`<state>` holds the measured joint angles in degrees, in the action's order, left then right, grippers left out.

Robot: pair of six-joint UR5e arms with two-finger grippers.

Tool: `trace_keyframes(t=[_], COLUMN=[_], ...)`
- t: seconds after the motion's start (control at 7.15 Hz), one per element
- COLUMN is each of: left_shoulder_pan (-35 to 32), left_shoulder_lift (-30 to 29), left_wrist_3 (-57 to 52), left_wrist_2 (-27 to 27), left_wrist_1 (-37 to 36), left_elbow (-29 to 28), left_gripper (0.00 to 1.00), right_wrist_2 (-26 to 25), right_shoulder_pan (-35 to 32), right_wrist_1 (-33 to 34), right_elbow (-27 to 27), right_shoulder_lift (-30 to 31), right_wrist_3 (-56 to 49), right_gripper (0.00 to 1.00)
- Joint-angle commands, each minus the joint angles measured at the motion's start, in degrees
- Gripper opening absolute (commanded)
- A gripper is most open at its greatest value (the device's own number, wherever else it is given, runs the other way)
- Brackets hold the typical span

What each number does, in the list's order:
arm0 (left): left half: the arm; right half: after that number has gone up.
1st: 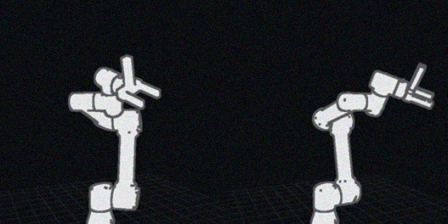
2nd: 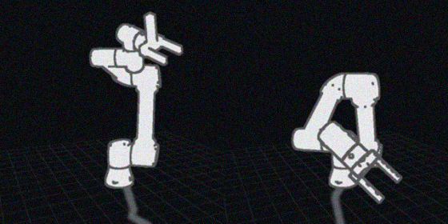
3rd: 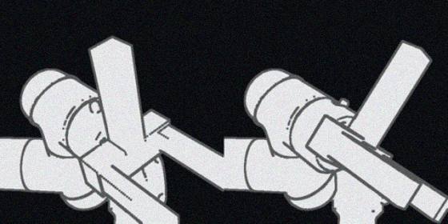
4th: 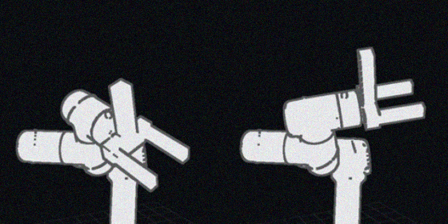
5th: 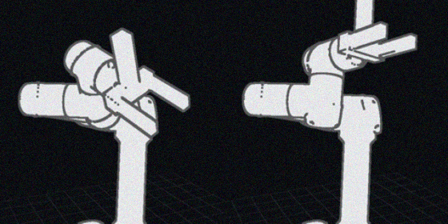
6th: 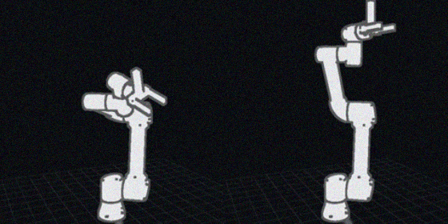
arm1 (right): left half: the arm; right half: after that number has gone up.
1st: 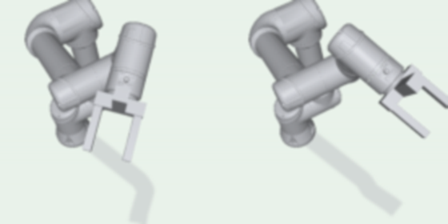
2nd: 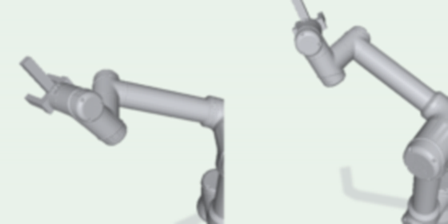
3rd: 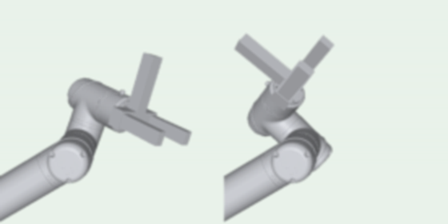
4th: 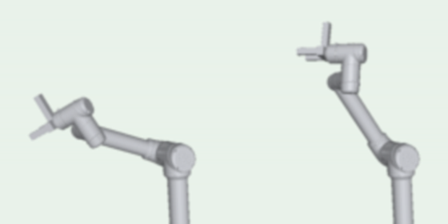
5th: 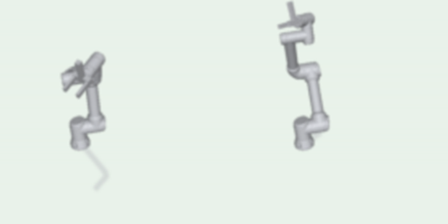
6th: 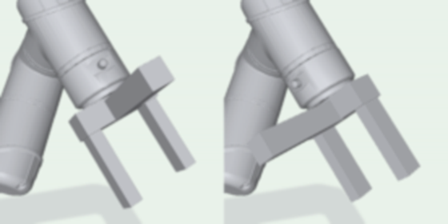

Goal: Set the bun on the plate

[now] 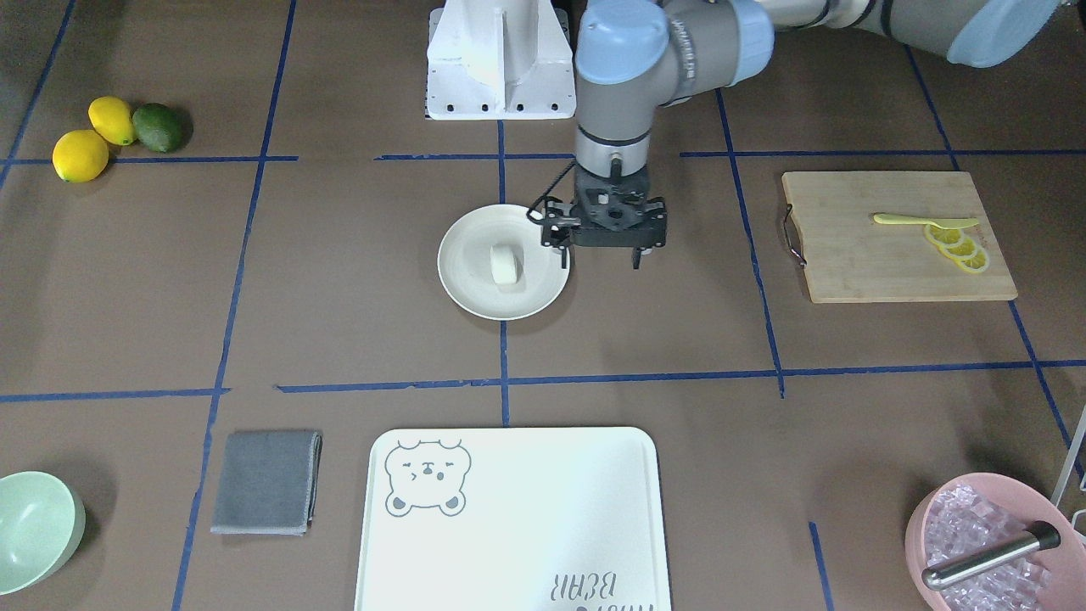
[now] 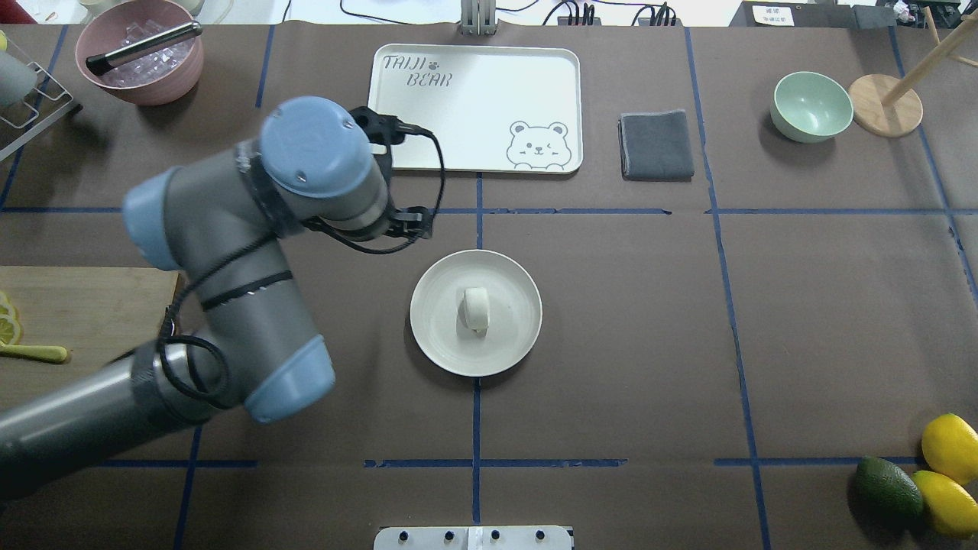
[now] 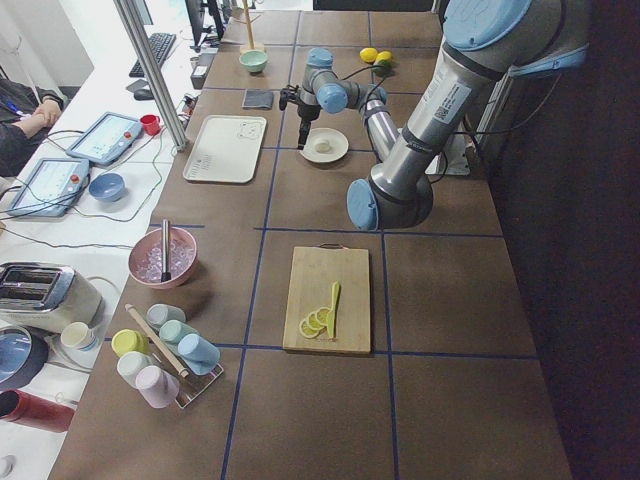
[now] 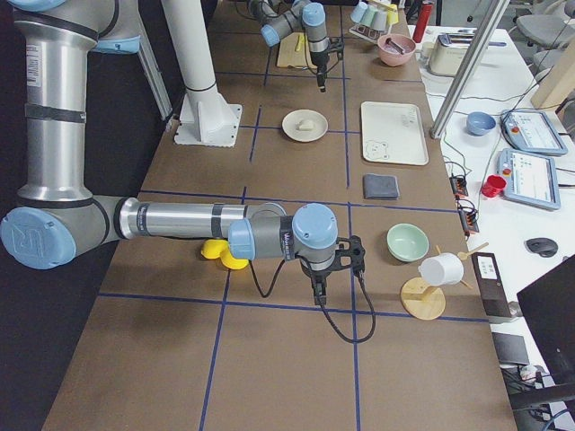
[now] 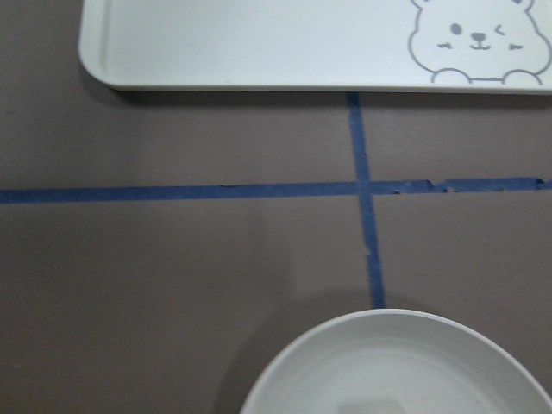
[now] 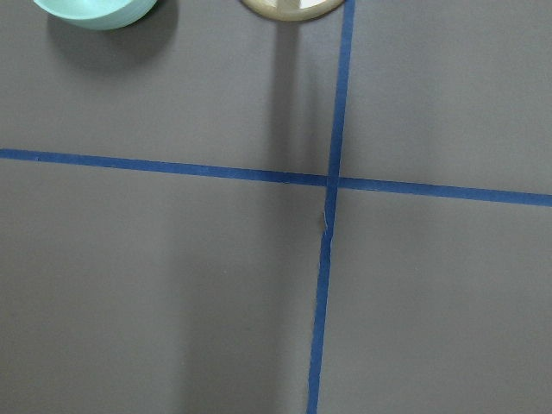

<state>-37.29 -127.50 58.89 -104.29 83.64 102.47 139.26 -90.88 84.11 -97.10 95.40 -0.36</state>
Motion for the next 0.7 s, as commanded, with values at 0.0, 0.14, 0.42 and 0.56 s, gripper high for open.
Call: trace_keyframes(t=[0.0,0.14,0.42,0.56], left_shoulder_pan=[-11.44,-17.49,-30.59,-35.26], left_shoulder_lift=[8.99,14.85,24.10,27.97], left_wrist_3=[-13.05,-19.80,-37.28,-44.93], left_wrist_2=[-12.29,-18.70,-25.43,-25.35], left_wrist_1=[-1.19,-0.76,-1.19,-1.19], left_elbow=[4.75,5.36,5.20,4.58], left_gripper=[1.00,1.00,1.00,1.00], right_wrist_2=[-0.04,0.05,0.31,0.31], right_shoulder_pan=[0.97,0.80,0.71,0.80], right_wrist_1=[1.14,1.15,1.41,1.41], right_elbow=[0.51,0.33,0.51,0.51], right_shoulder_lift=[-1.79,-1.80,-1.88,-1.88], right_wrist_3=[0.01,0.01,0.01,0.01], right_gripper=[1.00,1.00,1.00,1.00])
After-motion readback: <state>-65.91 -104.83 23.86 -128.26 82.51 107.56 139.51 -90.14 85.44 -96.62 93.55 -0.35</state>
